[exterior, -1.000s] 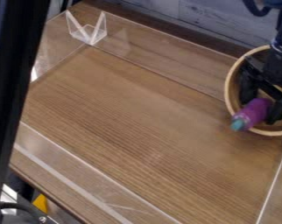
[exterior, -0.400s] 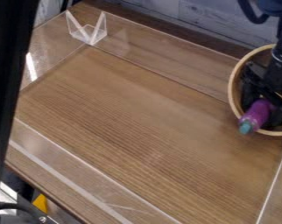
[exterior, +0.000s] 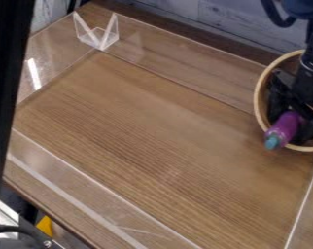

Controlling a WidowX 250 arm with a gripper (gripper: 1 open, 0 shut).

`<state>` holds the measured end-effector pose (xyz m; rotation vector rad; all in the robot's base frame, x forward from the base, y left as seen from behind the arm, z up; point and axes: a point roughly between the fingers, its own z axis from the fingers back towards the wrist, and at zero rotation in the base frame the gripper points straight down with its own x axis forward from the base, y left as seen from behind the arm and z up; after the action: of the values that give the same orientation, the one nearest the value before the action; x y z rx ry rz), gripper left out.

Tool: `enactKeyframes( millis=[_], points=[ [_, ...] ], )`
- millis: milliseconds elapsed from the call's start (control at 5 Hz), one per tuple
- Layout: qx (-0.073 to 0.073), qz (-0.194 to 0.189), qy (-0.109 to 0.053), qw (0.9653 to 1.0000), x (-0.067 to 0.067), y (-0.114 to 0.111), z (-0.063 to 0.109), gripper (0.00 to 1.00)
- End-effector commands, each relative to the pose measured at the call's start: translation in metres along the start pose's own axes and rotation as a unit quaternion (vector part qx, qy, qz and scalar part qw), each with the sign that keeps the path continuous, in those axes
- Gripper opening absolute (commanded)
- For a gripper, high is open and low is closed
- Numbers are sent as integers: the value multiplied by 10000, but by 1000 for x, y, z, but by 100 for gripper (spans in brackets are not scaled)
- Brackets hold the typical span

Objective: Remove the purple eggplant from inside the brown bowl and put it on the table

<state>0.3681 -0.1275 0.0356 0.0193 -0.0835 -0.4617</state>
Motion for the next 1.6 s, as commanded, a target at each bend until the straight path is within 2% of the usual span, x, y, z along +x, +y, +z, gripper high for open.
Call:
enactKeyframes(
  millis=[0,200,400,1400],
  points=[
    [78,-44,-155,9998,3,0,1,100],
    [120,-50,-184,9997,3,0,1,100],
    [126,-8,-209,9997,2,1,3,0],
    [113,245,-366,9990,-6,6,26,0]
  ],
)
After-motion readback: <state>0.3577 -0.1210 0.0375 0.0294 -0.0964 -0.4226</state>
